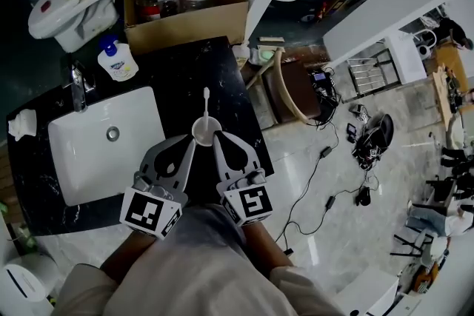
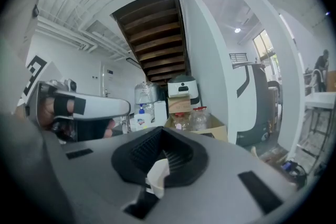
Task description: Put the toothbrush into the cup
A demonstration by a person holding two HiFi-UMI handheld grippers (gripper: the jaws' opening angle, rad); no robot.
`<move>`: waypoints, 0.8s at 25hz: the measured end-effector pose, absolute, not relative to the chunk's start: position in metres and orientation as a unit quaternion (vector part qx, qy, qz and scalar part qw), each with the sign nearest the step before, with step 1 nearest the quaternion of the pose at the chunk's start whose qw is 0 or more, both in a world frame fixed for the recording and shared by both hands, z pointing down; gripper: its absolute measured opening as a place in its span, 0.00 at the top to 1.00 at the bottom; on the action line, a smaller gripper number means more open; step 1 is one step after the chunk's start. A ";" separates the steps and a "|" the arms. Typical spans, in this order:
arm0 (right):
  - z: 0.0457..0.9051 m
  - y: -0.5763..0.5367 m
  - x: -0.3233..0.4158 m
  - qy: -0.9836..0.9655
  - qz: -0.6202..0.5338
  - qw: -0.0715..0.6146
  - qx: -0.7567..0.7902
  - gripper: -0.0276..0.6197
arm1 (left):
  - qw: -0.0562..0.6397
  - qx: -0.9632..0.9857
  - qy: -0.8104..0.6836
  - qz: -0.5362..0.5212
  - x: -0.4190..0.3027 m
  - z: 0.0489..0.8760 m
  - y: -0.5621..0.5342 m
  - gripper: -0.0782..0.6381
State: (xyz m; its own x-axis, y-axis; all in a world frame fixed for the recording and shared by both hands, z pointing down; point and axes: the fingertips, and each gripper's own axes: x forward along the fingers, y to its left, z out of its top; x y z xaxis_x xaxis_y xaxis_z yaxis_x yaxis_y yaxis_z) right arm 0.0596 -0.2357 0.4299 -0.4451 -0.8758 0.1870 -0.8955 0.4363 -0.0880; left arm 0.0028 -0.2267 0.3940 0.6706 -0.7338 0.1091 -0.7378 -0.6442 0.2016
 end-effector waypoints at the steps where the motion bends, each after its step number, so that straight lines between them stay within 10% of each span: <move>1: 0.426 -0.233 0.059 -0.847 0.084 0.053 0.523 0.95 | 0.116 0.907 -0.405 0.008 0.003 0.395 -0.226 0.88; 20: 0.377 -0.193 0.064 -0.832 0.040 0.035 0.553 0.95 | 0.114 0.914 -0.390 0.008 -0.001 0.396 -0.214 0.88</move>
